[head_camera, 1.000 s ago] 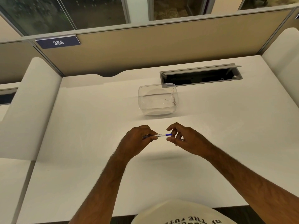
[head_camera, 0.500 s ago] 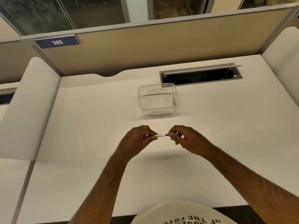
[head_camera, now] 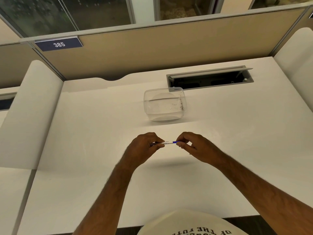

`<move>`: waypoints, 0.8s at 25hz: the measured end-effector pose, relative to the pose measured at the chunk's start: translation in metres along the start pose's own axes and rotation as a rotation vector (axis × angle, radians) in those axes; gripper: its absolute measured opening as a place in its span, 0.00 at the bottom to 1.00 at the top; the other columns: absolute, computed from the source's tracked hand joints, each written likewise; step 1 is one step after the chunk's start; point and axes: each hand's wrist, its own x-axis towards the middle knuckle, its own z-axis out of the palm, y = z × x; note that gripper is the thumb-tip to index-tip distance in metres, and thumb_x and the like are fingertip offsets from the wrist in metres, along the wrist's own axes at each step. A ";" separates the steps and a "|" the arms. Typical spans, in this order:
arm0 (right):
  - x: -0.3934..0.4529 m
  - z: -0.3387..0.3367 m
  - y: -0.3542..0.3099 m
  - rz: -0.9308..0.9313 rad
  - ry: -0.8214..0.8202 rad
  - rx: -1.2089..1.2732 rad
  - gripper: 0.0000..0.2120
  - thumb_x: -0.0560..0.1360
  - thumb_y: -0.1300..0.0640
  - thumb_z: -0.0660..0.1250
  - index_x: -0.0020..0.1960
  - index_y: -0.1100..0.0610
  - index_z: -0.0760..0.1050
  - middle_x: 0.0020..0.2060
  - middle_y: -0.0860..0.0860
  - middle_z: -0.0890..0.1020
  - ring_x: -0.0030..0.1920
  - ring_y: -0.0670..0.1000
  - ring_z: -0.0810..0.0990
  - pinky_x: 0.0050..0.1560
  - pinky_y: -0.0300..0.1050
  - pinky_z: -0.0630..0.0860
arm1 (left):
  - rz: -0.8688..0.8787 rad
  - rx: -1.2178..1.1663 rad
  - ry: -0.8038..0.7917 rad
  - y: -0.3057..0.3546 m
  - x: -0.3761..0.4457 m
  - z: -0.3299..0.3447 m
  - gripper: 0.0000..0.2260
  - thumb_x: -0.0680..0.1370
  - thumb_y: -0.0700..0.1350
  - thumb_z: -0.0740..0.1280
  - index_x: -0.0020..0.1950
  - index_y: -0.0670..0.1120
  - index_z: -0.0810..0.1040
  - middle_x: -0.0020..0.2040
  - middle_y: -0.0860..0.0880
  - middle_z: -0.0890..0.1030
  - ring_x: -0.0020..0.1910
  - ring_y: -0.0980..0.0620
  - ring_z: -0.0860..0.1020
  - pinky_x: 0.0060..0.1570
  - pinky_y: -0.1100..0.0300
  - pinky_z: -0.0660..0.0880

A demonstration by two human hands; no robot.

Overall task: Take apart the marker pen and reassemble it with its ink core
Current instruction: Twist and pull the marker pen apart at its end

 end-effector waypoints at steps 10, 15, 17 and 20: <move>0.001 0.005 0.001 0.006 0.008 0.019 0.00 0.81 0.51 0.68 0.51 0.46 0.77 0.46 0.42 0.82 0.50 0.46 0.80 0.39 0.32 0.71 | -0.006 0.006 0.004 0.001 -0.002 0.000 0.05 0.78 0.51 0.73 0.53 0.56 0.87 0.44 0.57 0.83 0.44 0.55 0.80 0.47 0.51 0.79; 0.001 0.004 0.000 0.000 0.004 0.049 0.05 0.83 0.48 0.65 0.51 0.47 0.78 0.44 0.44 0.82 0.47 0.47 0.80 0.40 0.32 0.72 | 0.002 0.009 0.003 0.002 -0.003 -0.001 0.05 0.78 0.52 0.73 0.53 0.56 0.87 0.44 0.57 0.83 0.45 0.56 0.80 0.46 0.52 0.78; 0.001 0.003 0.002 0.000 -0.006 0.032 0.05 0.83 0.49 0.65 0.49 0.46 0.77 0.43 0.44 0.82 0.46 0.47 0.79 0.40 0.35 0.72 | -0.003 0.007 0.001 0.002 -0.002 0.000 0.05 0.79 0.52 0.73 0.53 0.56 0.87 0.44 0.58 0.82 0.45 0.56 0.80 0.46 0.53 0.78; 0.001 0.003 0.000 0.005 0.007 0.045 0.02 0.82 0.51 0.68 0.52 0.48 0.76 0.45 0.43 0.81 0.48 0.45 0.79 0.38 0.32 0.72 | -0.009 0.010 -0.003 0.002 -0.002 0.000 0.05 0.78 0.52 0.73 0.53 0.57 0.86 0.44 0.58 0.82 0.45 0.57 0.80 0.46 0.54 0.78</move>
